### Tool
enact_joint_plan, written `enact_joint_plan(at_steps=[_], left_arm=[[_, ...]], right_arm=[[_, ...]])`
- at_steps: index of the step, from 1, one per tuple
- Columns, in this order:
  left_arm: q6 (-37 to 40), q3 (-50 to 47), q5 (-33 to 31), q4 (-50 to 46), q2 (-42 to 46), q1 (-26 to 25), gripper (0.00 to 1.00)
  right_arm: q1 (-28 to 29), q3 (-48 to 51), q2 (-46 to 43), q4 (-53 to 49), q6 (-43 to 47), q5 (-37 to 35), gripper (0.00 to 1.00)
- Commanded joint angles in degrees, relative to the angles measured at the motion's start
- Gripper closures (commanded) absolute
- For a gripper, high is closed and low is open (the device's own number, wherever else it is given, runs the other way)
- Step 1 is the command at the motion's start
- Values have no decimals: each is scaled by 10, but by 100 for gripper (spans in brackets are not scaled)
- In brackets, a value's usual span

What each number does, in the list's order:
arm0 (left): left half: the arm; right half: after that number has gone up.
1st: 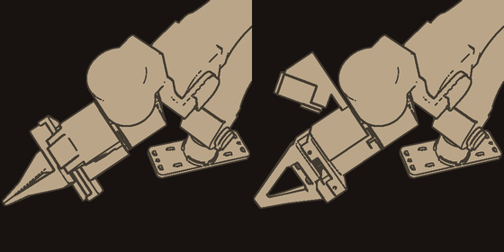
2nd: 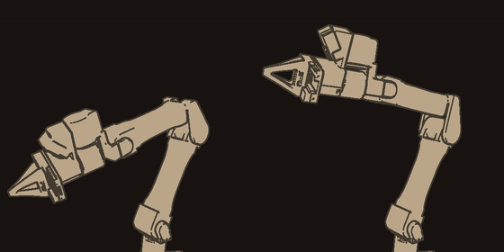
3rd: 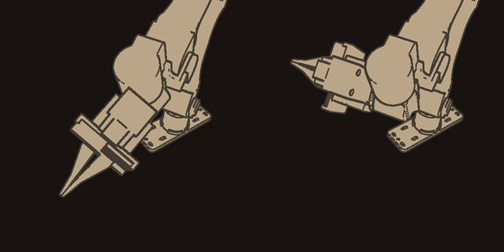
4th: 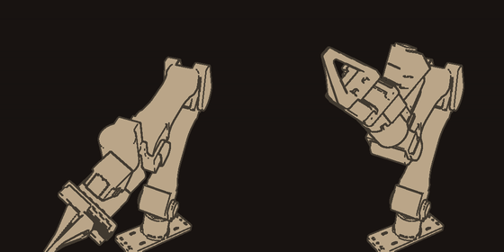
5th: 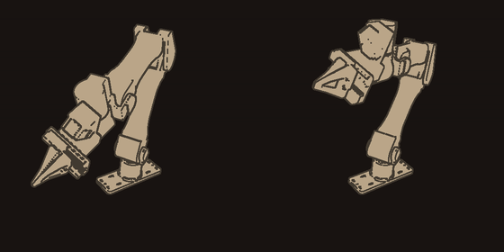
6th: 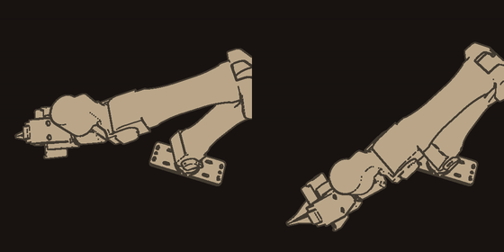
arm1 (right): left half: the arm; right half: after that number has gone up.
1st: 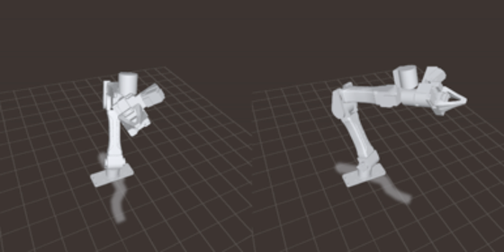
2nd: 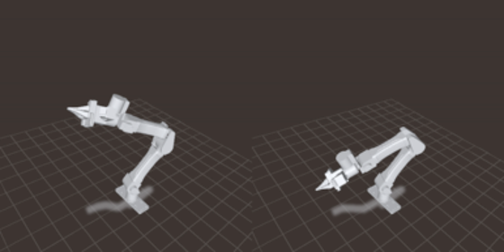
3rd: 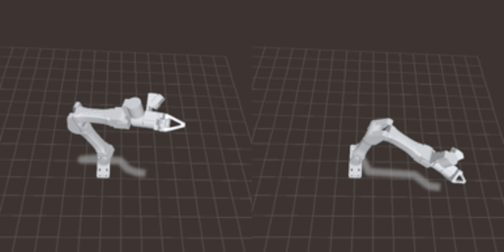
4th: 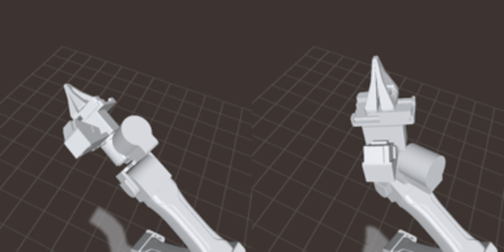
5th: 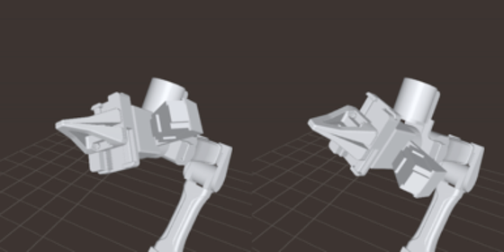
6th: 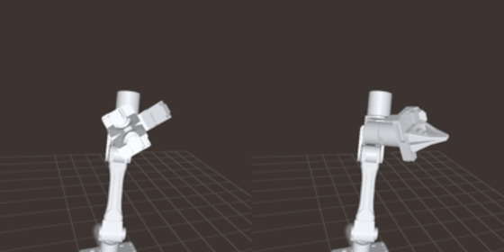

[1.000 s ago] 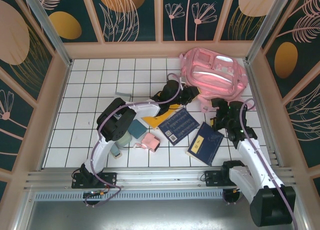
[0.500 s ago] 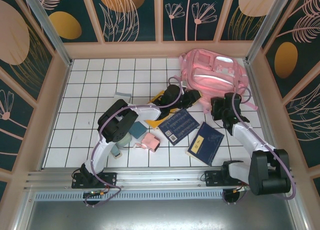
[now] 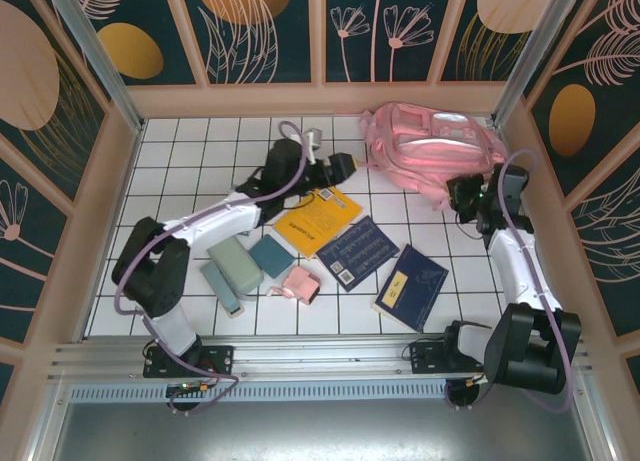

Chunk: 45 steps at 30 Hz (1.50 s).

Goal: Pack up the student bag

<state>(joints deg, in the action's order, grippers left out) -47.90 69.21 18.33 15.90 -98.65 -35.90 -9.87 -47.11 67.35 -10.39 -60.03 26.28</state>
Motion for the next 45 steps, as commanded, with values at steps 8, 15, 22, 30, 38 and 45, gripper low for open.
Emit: enact_joint_plan(at_steps=[8, 15, 22, 30, 38, 45], left_arm=[[226, 18, 32, -152, -9, 33, 27], [210, -27, 250, 46, -58, 86, 50], [76, -22, 325, 232, -150, 116, 41], [24, 11, 351, 292, -243, 123, 21], [-101, 36, 361, 449, -314, 123, 16], [-256, 51, 360, 649, -386, 123, 17]], right_arm=[[-9, -86, 6, -52, 60, 224, 100], [-9, -125, 14, -65, 50, 251, 100], [-13, -123, 16, -40, 20, 279, 100], [-16, -114, 12, -15, -7, 294, 100], [-16, -91, 9, 32, -45, 315, 100], [-16, -80, 5, 66, -77, 323, 100]])
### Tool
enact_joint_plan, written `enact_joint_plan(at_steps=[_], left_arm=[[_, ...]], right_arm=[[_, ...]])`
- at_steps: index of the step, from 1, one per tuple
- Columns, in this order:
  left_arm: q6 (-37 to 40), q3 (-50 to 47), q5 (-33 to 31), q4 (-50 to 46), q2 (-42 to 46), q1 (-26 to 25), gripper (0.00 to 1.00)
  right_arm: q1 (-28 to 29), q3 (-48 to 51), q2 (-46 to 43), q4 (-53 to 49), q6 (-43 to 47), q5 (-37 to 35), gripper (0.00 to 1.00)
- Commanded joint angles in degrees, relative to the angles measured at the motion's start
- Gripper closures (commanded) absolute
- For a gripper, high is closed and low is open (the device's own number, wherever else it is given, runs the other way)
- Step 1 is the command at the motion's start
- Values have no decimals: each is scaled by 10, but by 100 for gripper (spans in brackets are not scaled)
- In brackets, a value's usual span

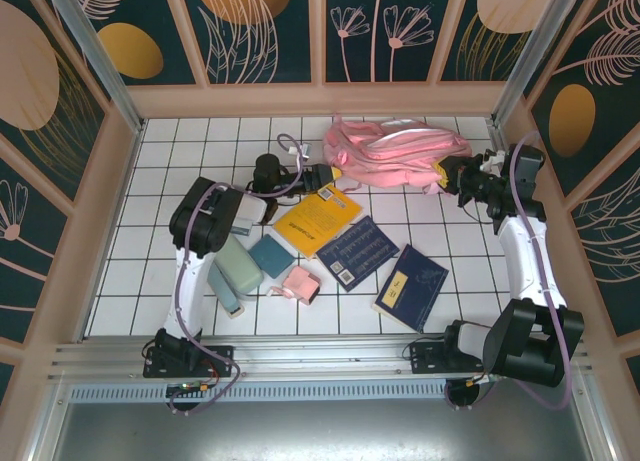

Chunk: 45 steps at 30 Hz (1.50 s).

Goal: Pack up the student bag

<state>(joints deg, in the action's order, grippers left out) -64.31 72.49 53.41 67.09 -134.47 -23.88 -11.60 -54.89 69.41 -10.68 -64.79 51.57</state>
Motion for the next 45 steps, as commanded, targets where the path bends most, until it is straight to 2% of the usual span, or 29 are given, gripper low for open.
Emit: enact_joint_plan(at_steps=[1, 15, 35, 39, 45], left_arm=[[-106, 20, 6, 157, -34, 3, 17], [-294, 49, -16, 378, -98, 2, 26], [-280, -1, -14, 379, -63, -6, 54], [-276, -7, -9, 379, -55, -9, 52], [-272, -19, -7, 379, -46, -16, 35]], right_arm=[[2, -2, -16, 72, -32, 71, 100], [2, 15, -27, 106, -63, 66, 100], [1, 32, -25, 106, -53, 50, 100], [0, 31, -20, 105, -52, 49, 100], [0, 30, -17, 103, -50, 43, 100]])
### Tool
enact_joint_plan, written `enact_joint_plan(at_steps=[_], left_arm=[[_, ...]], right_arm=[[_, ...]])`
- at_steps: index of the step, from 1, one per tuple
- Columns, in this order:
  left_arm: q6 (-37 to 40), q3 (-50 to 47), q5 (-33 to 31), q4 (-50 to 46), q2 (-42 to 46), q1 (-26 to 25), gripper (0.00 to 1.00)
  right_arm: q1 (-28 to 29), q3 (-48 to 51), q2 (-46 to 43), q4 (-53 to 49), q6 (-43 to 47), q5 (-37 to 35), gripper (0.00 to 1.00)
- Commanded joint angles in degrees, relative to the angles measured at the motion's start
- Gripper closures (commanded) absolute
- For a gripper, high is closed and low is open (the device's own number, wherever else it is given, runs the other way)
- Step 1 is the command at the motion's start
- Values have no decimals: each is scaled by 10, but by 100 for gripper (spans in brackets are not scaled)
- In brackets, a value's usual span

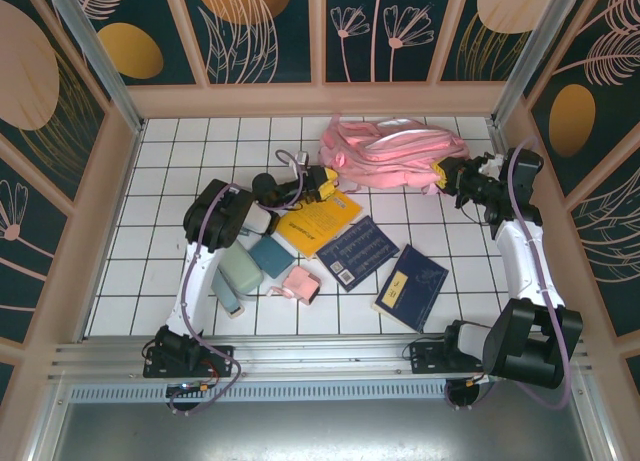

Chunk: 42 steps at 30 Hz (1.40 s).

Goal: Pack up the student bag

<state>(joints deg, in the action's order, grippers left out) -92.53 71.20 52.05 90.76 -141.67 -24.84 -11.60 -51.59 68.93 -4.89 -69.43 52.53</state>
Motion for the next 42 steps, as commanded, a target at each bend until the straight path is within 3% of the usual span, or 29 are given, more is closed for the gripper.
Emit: enact_joint_plan(at_steps=[1, 14, 21, 29, 42], left_arm=[[11, -6, 9, 142, 27, -8, 31], [24, 9, 12, 135, 26, -14, 31], [82, 4, 2, 64, 31, -10, 22], [137, 40, -3, -13, 41, -10, 20], [134, 14, -6, 12, 33, -9, 19]], right_arm=[[0, -3, -12, 45, -3, 33, 100], [0, -9, -6, 36, 6, 31, 100], [0, -25, -7, 25, 6, 34, 100], [4, -27, -16, 27, -6, 36, 100], [3, -40, -14, 22, -8, 36, 100]])
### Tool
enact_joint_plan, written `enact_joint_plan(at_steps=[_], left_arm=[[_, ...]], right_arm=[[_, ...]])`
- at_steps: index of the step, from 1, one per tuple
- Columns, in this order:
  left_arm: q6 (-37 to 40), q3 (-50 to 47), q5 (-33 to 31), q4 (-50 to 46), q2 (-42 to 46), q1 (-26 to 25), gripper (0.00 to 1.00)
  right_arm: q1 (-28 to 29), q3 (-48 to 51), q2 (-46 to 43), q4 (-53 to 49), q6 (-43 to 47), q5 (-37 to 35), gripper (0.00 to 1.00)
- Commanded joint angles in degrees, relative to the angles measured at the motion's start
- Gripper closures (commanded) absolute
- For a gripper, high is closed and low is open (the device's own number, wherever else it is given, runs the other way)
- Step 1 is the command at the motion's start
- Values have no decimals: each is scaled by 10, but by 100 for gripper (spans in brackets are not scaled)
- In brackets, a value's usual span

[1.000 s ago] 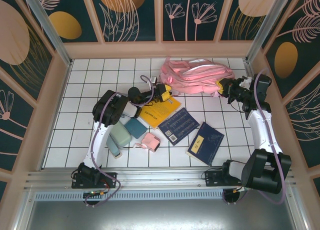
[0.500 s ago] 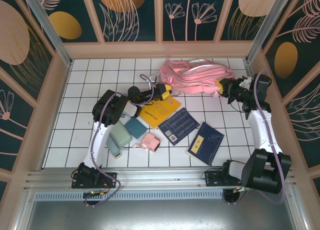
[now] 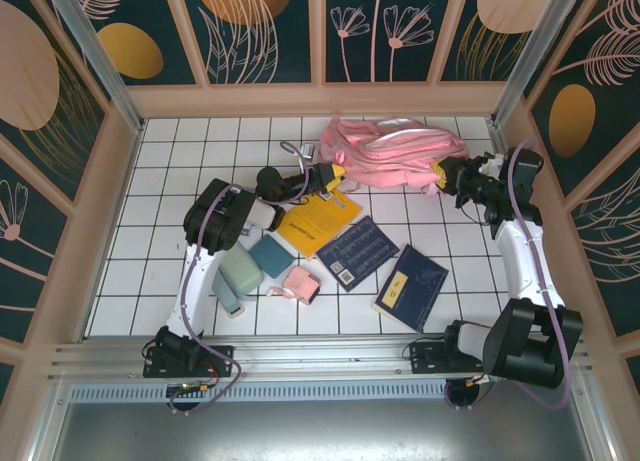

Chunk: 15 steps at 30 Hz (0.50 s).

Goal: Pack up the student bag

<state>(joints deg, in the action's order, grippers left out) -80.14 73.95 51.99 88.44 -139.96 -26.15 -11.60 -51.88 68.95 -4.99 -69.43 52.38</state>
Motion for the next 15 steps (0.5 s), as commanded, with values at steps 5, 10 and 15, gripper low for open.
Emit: enact_joint_plan(at_steps=[5, 10, 15], left_arm=[[13, -15, -4, 31, 12, 5, 18], [24, -1, -3, 8, 8, 7, 17], [18, 22, -3, 0, -6, 8, 16]], right_arm=[[3, -42, -16, 21, -10, 38, 100], [3, -44, -22, 20, -14, 38, 100], [3, -48, -26, 15, -14, 39, 100]])
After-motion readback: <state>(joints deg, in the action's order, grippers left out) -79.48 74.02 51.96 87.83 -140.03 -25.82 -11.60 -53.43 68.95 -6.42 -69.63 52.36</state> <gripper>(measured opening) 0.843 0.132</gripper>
